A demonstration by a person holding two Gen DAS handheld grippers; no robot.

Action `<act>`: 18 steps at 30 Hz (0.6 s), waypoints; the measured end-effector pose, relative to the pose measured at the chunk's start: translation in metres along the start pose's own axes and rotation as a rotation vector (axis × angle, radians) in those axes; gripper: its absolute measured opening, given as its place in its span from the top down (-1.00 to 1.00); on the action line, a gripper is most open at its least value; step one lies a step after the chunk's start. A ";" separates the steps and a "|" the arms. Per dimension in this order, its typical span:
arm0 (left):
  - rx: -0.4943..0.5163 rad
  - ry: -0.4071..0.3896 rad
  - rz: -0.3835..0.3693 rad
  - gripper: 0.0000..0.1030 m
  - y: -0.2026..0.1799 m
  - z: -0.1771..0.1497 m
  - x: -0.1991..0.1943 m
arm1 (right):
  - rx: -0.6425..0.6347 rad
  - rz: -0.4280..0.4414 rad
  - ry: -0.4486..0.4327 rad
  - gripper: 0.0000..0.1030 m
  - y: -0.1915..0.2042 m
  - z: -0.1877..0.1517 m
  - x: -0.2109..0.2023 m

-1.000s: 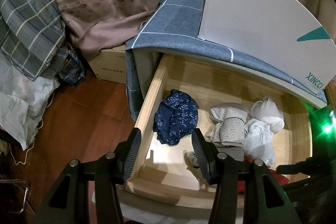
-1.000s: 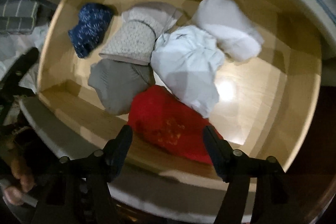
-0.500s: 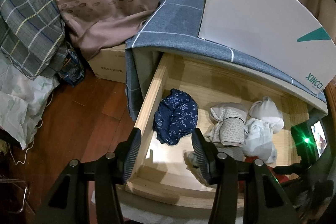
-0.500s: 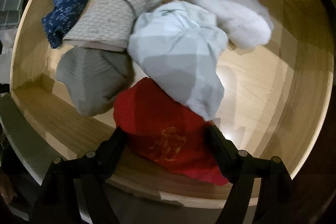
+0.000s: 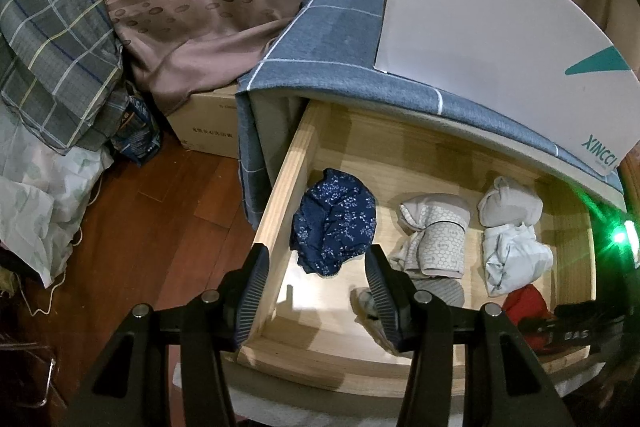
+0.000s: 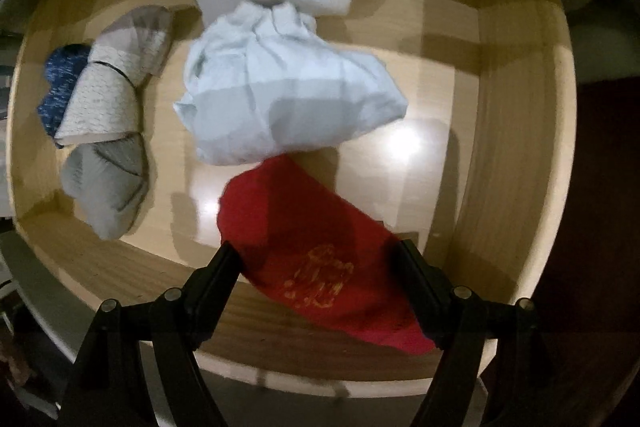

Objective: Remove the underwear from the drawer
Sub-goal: 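Grasp the red underwear with the right tool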

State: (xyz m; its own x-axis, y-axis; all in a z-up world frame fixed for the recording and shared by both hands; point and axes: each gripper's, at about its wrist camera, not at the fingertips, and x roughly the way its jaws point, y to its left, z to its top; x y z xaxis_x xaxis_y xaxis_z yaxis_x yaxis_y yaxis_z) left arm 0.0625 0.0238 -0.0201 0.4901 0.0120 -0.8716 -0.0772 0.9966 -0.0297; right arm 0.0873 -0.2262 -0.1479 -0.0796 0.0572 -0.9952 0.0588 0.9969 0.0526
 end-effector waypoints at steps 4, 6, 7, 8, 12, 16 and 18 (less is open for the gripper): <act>0.000 0.000 0.000 0.01 0.000 0.000 0.000 | -0.074 0.005 -0.018 -0.49 0.007 0.002 -0.014; 0.001 -0.001 -0.001 0.01 0.000 0.000 0.000 | -0.131 -0.009 0.006 -0.49 0.014 -0.001 -0.013; 0.000 0.001 -0.001 0.01 0.000 0.000 0.000 | -0.147 -0.017 0.015 -0.49 0.019 -0.004 -0.012; 0.001 0.001 -0.001 0.01 0.000 0.000 0.000 | -0.163 -0.024 0.025 -0.49 0.026 -0.008 -0.007; 0.003 0.003 -0.001 0.01 0.000 0.000 0.000 | -0.188 -0.059 0.052 -0.48 0.035 -0.016 0.012; 0.005 0.010 -0.002 0.01 -0.001 -0.001 0.001 | -0.173 -0.064 0.066 -0.49 0.025 -0.018 0.028; 0.013 0.017 -0.005 0.01 -0.002 -0.002 0.002 | -0.168 -0.064 0.072 -0.50 0.021 -0.018 0.030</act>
State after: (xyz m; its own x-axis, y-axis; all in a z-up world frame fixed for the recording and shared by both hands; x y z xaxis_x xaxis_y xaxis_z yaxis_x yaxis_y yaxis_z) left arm 0.0621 0.0218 -0.0231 0.4760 0.0057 -0.8794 -0.0637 0.9976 -0.0280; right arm 0.0683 -0.2026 -0.1752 -0.1492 -0.0092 -0.9888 -0.1156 0.9933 0.0082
